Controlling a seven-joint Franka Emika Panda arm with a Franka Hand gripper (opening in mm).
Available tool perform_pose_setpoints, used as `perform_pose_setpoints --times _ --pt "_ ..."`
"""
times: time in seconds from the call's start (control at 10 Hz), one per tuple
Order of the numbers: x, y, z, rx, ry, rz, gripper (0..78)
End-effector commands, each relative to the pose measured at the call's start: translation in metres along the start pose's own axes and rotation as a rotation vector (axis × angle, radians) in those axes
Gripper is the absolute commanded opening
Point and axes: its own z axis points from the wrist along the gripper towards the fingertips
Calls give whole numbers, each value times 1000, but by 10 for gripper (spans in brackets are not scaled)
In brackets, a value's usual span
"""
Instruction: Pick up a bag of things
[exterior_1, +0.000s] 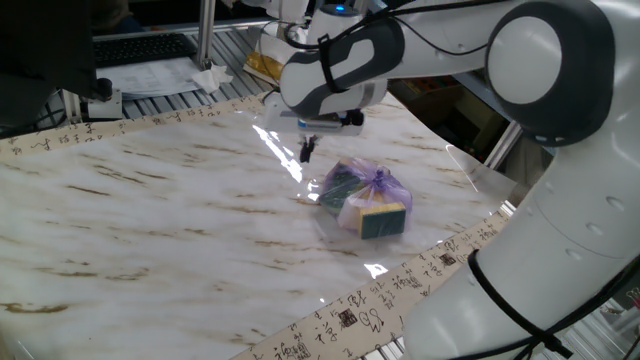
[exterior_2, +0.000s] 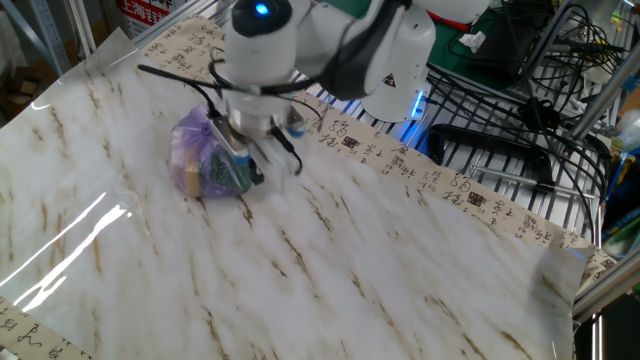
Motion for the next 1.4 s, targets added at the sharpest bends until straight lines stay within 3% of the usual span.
perform_pose_setpoints --times 0.1,0.6,1.0,1.4 --pt "6 -51 -7 3 12 -91 0" --pt "14 -111 -7 5 8 -256 0" --pt "19 -127 -1 3 -5 -312 0" --pt "14 -148 2 1 -13 -386 0"
